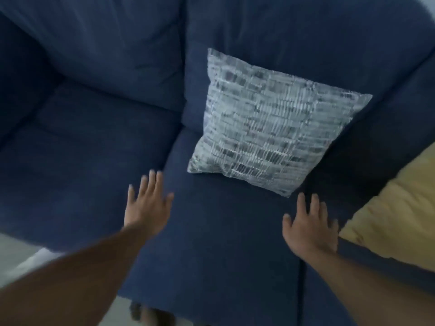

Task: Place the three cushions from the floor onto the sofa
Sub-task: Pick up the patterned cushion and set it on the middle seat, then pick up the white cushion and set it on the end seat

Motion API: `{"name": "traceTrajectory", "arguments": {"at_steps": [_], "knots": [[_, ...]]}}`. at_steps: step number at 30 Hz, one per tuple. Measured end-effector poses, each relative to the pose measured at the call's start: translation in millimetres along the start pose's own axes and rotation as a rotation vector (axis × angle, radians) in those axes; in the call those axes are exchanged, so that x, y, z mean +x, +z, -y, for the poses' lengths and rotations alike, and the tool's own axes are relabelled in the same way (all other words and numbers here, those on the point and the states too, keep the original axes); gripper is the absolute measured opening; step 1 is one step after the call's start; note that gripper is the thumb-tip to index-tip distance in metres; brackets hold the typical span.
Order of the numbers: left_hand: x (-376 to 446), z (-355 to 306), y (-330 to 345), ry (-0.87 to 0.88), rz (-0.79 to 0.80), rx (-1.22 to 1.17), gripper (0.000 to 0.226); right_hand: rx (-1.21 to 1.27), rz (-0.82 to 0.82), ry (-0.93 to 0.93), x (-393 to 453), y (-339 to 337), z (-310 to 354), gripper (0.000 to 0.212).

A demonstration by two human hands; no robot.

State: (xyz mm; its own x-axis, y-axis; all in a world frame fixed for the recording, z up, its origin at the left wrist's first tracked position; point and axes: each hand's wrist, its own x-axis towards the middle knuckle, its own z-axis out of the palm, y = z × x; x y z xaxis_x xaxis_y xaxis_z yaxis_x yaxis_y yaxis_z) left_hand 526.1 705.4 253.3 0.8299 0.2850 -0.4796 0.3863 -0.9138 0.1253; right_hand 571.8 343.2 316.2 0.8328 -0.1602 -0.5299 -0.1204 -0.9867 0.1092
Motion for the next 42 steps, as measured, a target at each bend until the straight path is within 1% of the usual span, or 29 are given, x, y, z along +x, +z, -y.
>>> {"name": "traceTrajectory", "arguments": {"at_steps": [2,3,5,7,8,9,10,11,12,14,17,20,23,24,26,27,30,35,39,42], "knots": [[-50.3,39.6,35.5,-0.074,0.177,-0.008,0.074,-0.062,0.092,-0.047,-22.0,16.8,26.4,0.072],[-74.7,53.5,50.6,-0.083,0.228,-0.027,0.075,-0.089,0.126,-0.077,-32.7,24.4,38.9,0.072],[-116.2,89.9,82.7,-0.098,0.288,-0.060,0.078,-0.139,0.175,-0.154,-53.8,35.7,77.4,0.070],[-149.4,127.2,110.5,-0.126,0.320,-0.099,0.073,-0.168,0.218,-0.237,-74.2,44.5,125.3,0.069],[-161.3,138.0,108.8,-0.142,0.363,-0.104,0.078,-0.177,0.235,-0.277,-84.0,48.3,148.4,0.069],[-174.1,151.8,99.8,-0.178,0.423,-0.142,0.088,-0.190,0.250,-0.327,-96.0,53.4,177.4,0.068],[-183.4,166.9,98.3,-0.238,0.387,-0.195,0.098,-0.196,0.265,-0.378,-108.3,59.0,206.2,0.068],[-192.6,183.1,98.7,-0.289,0.384,-0.237,0.097,-0.211,0.277,-0.430,-121.4,66.1,235.5,0.067],[-201.6,201.0,97.6,-0.339,0.399,-0.295,0.090,-0.229,0.288,-0.480,-134.7,72.6,264.5,0.067],[-214.0,236.3,103.2,-0.430,0.341,-0.327,0.078,-0.263,0.308,-0.570,-161.6,86.0,316.2,0.066],[-235.8,291.8,110.7,-0.493,0.297,-0.360,0.076,-0.321,0.332,-0.701,-208.3,110.5,388.5,0.065],[-257.6,336.1,112.5,-0.526,0.249,-0.412,0.074,-0.385,0.345,-0.810,-248.6,132.8,444.2,0.064],[-277.0,370.4,117.0,-0.558,0.205,-0.448,0.074,-0.460,0.346,-0.901,-281.6,157.7,486.3,0.065],[-284.1,379.7,119.8,-0.572,0.205,-0.457,0.076,-0.486,0.353,-0.927,-292.3,166.2,497.6,0.065],[-298.0,393.4,124.3,-0.610,0.183,-0.480,0.092,-0.542,0.364,-0.981,-312.0,180.8,515.3,0.065],[-302.8,398.2,127.9,-0.627,0.183,-0.491,0.095,-0.568,0.373,-1.003,-319.5,186.4,522.1,0.065],[-312.1,410.8,140.9,-0.673,0.188,-0.529,0.071,-0.630,0.401,-1.035,-330.5,199.1,541.4,0.066],[-311.4,429.5,147.9,-0.724,0.238,-0.586,0.066,-0.661,0.433,-1.010,-322.0,215.2,575.3,0.066],[-285.8,444.7,154.2,-0.792,0.232,-0.653,0.054,-0.599,0.522,-0.954,-292.6,234.9,602.4,0.067],[-250.9,456.7,169.1,-0.849,0.240,-0.749,0.052,-0.538,0.551,-0.884,-258.0,255.3,620.4,0.066]]}}
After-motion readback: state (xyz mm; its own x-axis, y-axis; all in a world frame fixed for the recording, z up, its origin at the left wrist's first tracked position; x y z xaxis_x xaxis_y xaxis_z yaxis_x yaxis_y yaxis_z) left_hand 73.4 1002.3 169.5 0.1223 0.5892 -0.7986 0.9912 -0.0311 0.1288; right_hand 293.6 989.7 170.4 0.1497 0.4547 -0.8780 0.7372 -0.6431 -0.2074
